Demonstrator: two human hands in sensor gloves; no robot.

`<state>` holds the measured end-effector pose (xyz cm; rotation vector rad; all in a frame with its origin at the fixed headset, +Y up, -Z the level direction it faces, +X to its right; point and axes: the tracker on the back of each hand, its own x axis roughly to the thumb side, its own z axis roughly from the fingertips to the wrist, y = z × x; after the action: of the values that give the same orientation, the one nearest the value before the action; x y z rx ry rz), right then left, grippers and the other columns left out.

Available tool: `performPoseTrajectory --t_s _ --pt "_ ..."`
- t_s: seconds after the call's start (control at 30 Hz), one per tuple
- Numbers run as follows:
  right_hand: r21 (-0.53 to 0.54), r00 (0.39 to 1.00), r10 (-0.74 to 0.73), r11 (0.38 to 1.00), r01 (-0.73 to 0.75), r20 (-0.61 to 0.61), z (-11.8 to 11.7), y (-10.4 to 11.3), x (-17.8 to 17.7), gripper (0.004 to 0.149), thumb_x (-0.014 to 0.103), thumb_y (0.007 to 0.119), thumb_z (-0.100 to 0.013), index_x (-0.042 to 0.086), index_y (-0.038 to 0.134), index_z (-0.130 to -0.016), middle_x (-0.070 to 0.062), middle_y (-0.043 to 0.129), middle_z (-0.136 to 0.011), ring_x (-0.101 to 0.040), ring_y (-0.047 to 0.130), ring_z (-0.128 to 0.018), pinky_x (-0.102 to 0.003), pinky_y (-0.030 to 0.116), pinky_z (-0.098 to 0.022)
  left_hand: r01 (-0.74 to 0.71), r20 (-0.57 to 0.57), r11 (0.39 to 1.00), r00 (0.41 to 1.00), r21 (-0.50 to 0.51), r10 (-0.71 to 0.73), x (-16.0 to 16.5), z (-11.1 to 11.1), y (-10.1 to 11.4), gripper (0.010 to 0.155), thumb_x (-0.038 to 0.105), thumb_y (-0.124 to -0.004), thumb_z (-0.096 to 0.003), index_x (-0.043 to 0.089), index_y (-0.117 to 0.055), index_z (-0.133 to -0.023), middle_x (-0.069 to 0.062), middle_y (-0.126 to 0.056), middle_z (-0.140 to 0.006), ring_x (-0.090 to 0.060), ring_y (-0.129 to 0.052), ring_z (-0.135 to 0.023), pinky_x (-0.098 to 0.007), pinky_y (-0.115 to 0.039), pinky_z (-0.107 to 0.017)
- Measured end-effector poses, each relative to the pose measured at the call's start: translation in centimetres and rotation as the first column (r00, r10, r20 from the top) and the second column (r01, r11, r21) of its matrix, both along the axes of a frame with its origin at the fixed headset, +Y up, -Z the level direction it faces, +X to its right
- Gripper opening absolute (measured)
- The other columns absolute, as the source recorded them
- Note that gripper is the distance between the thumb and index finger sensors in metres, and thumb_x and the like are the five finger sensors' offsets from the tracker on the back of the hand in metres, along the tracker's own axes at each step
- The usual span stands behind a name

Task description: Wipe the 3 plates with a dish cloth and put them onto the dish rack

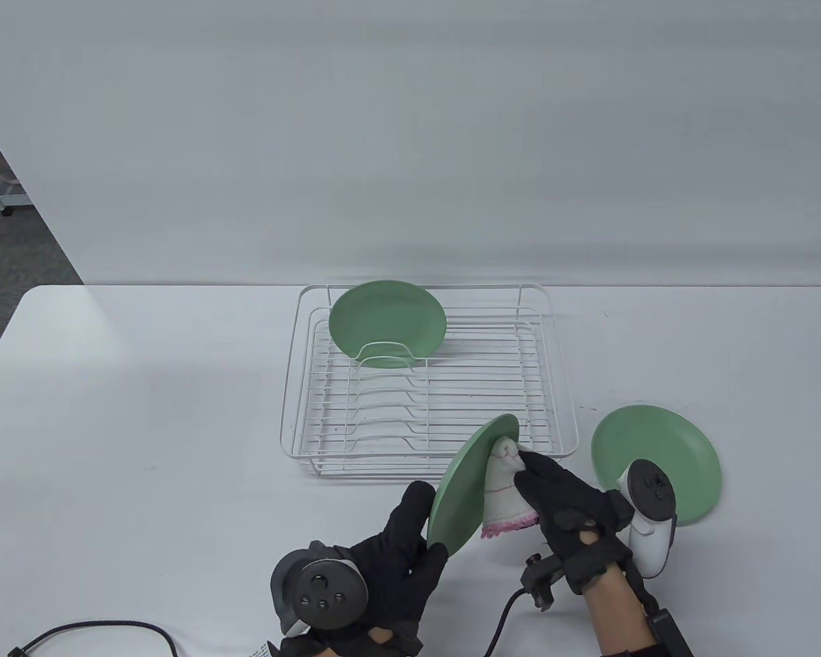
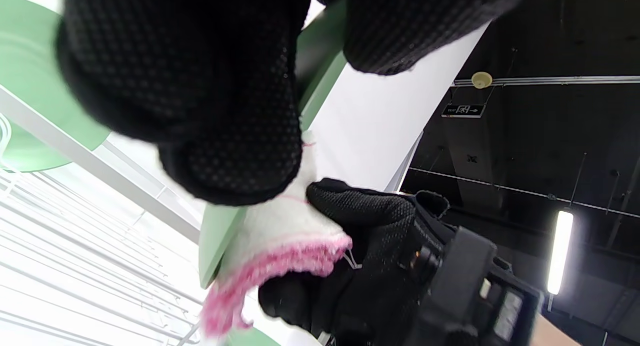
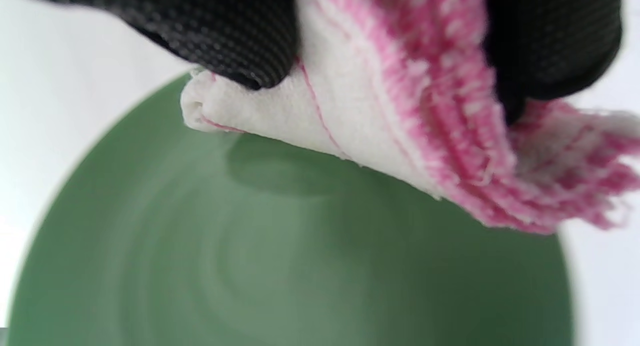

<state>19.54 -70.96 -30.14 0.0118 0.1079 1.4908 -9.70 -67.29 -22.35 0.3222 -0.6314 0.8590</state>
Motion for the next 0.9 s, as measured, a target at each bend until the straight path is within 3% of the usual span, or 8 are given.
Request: performPoseTrajectory --t_s 0.13,0.27,0.4,0.6,0.73,0.9 --pt "0.105 0.995 -0.095 0.99 0.098 -0.031 0.1 0.7 0.0 0.05 0.033 0.084 -0.04 0.015 0.082 -0.087 -0.021 0.091 -0.08 -0.048 0.092 -0.058 -0.06 0.081 -0.041 0.033 0.038 0.999 0.999 -0.019 -0.032 0.3 -0.2 -0.1 0.078 0.034 -0.081 -0.0473 0.016 -0.034 -0.107 -0.018 -0.066 -0.1 -0.032 -0.113 -0.039 -0.045 -0.098 -0.028" --pt "0.225 0.978 -0.15 0.957 0.18 -0.143 0.3 2.0 -0.9 0.05 0.034 0.084 -0.041 0.016 0.082 -0.087 -0.019 0.091 -0.081 -0.048 0.092 -0.059 -0.06 0.08 -0.042 0.071 0.065 0.997 0.996 -0.023 -0.069 0.4 -0.3 -0.1 0.078 0.034 -0.08 -0.0472 0.017 -0.033 -0.107 -0.018 -0.065 -0.101 -0.032 -0.113 -0.04 -0.044 -0.098 -0.028" --pt "0.279 0.96 -0.147 0.936 0.213 -0.24 0.8 3.0 -2.3 0.05 0.035 0.084 -0.04 0.016 0.083 -0.087 -0.019 0.092 -0.079 -0.047 0.094 -0.057 -0.06 0.082 -0.04 0.072 0.078 0.997 0.994 -0.022 -0.071 0.6 -0.2 -0.1 0.08 0.035 -0.08 -0.0456 0.017 -0.032 -0.107 -0.018 -0.064 -0.101 -0.03 -0.113 -0.043 -0.044 -0.098 -0.03" --pt "0.291 0.918 -0.081 0.934 0.206 -0.388 1.5 3.5 -5.0 0.049 0.034 0.084 -0.04 0.016 0.085 -0.085 -0.018 0.094 -0.076 -0.046 0.095 -0.054 -0.059 0.082 -0.038 0.03 0.055 0.999 0.998 -0.039 -0.028 0.3 -0.4 -0.3 0.081 0.034 -0.078 -0.0438 0.017 -0.03 -0.107 -0.017 -0.063 -0.102 -0.03 -0.113 -0.045 -0.044 -0.098 -0.032" --pt "0.263 0.884 0.029 0.959 0.108 -0.467 1.9 3.5 -6.4 0.048 0.034 0.084 -0.04 0.016 0.086 -0.084 -0.017 0.095 -0.072 -0.046 0.096 -0.05 -0.058 0.083 -0.036 -0.042 0.036 0.998 0.998 -0.043 0.043 -0.1 -0.4 -0.1 0.081 0.034 -0.078 -0.0437 0.016 -0.03 -0.107 -0.018 -0.063 -0.102 -0.03 -0.113 -0.045 -0.044 -0.098 -0.033" --pt "0.192 0.866 0.134 0.98 -0.045 -0.482 2.0 3.3 -6.4 0.046 0.034 0.085 -0.039 0.015 0.088 -0.082 -0.018 0.097 -0.069 -0.045 0.097 -0.045 -0.057 0.083 -0.033 -0.122 0.054 0.991 0.991 -0.058 0.125 -0.5 -0.6 -0.1 0.08 0.03 -0.079 -0.0445 0.014 -0.03 -0.106 -0.02 -0.062 -0.102 -0.034 -0.112 -0.046 -0.048 -0.097 -0.035"
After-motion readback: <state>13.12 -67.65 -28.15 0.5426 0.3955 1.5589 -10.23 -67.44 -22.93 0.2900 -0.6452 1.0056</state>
